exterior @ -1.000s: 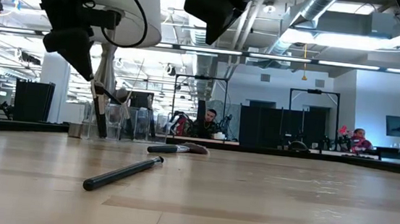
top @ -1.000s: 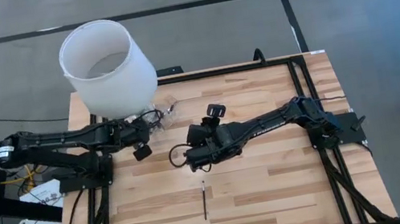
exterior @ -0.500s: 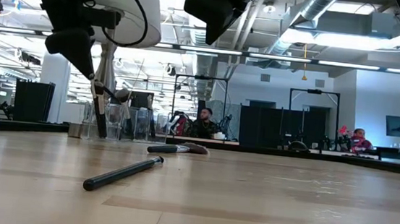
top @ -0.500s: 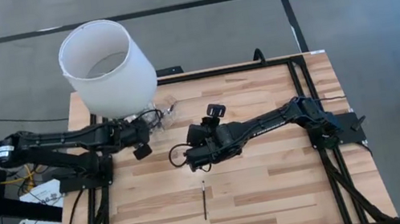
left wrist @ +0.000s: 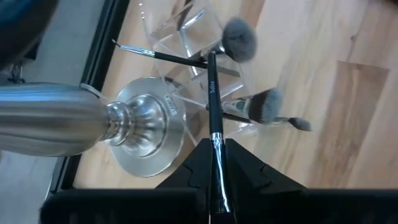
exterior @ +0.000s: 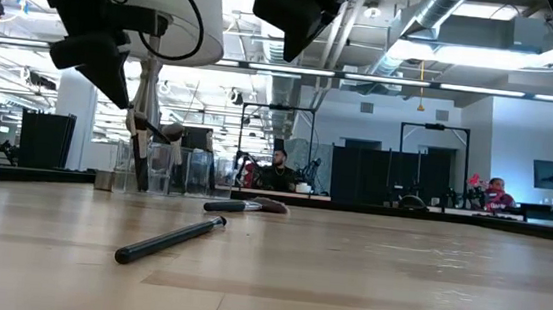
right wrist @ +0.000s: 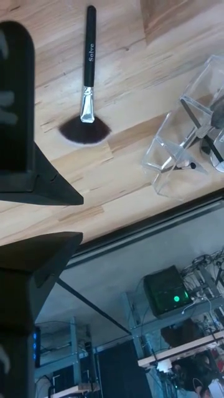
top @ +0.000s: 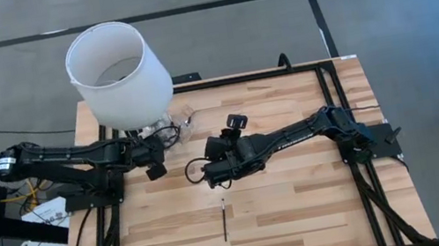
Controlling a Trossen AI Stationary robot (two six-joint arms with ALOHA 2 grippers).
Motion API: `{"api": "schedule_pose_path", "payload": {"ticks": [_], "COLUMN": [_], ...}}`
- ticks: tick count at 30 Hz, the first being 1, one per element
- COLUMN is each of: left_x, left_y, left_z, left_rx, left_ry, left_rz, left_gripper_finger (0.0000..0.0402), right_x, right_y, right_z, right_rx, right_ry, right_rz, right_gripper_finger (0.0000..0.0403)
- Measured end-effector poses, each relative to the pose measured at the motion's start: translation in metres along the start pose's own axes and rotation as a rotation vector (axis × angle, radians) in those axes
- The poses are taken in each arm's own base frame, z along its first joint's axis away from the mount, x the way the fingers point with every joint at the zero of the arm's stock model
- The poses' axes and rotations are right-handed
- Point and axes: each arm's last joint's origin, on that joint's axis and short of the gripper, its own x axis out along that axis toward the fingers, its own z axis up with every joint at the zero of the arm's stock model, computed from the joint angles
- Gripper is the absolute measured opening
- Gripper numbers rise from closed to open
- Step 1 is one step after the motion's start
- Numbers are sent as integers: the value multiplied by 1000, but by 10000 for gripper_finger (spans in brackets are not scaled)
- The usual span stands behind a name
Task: Put items in baskets/containers
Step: Put the black eyeshadow brush in the transparent organizer
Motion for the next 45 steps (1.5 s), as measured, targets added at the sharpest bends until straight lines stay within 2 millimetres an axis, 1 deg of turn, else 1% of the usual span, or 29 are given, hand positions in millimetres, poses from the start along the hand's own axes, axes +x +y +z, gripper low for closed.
{"api": "schedule_pose_path", "payload": {"ticks": [19,30,38,45], "left_x": [-1,-9,-10,-19], "left_y": [1,-11,-10,-3], "left_z": [-1,-3,-4,-6], "left_rx": [-6,51,36,2], "left_ry": [7,-26,-29,7], "left_rz": [8,-27,-5,-1], "left_gripper_finger": [27,27,27,27], "right_x": [0,0,0,0], "right_y": [0,0,2,2], "right_z": [0,0,0,0], "right_rx": [2,2,5,13], "right_ry": [0,0,19,18], "right_rz": [0,1,58,74], "right_gripper_finger": [71,71,71,71]}}
